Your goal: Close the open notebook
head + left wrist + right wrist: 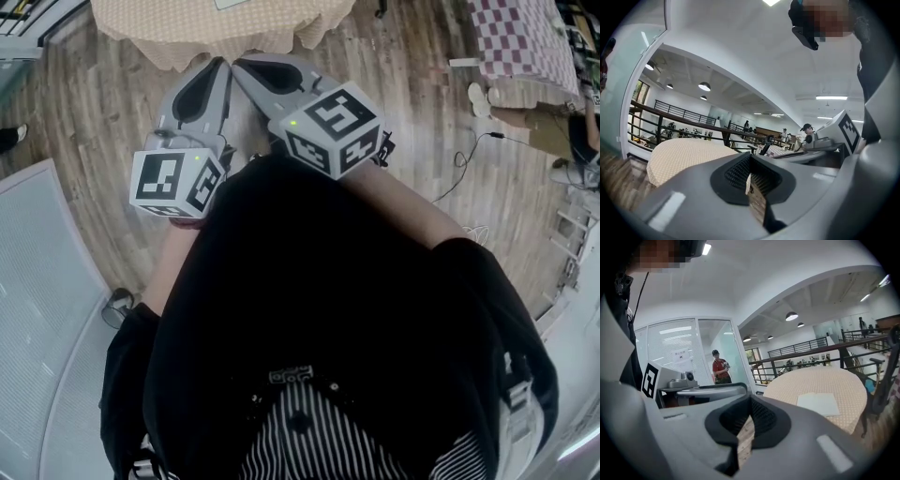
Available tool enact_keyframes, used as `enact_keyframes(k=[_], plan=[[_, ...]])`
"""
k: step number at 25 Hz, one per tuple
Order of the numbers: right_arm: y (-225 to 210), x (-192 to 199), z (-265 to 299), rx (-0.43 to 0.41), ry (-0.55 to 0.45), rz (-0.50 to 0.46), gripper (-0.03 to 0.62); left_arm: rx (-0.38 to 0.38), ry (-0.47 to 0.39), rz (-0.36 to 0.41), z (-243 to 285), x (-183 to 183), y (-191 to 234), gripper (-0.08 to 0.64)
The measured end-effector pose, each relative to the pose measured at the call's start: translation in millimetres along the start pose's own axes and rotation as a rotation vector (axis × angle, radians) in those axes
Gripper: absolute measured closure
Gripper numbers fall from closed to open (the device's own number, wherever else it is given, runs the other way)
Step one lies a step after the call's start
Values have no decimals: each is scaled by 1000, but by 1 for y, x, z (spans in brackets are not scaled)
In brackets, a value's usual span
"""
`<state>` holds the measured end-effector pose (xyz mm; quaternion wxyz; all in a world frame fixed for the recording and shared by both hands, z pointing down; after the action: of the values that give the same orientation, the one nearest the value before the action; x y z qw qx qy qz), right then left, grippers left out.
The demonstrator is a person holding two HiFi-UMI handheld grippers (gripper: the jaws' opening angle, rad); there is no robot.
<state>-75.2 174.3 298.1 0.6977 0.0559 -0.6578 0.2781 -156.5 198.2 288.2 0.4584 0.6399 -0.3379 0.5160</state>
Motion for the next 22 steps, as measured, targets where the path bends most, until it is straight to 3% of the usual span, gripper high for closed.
enact_keyframes(k=[13,22], plan=[[-121,-64,68,-62,-2,18,592,-50,10,16,138,-26,50,558],[-216,-91,93,-56,-1,49,592,-47,31,13,240,-23,65,558]])
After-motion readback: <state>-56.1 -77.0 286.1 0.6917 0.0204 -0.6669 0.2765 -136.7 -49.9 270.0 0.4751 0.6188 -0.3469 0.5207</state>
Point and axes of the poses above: the fingertips, and each gripper's own axes: z forward along the fingers, y to its left, x out of its underside, the point moved 5 cm from there along -z, backward along the fingers, and after that the axes turned 11 degrees about -y, right-handed, at the moved point
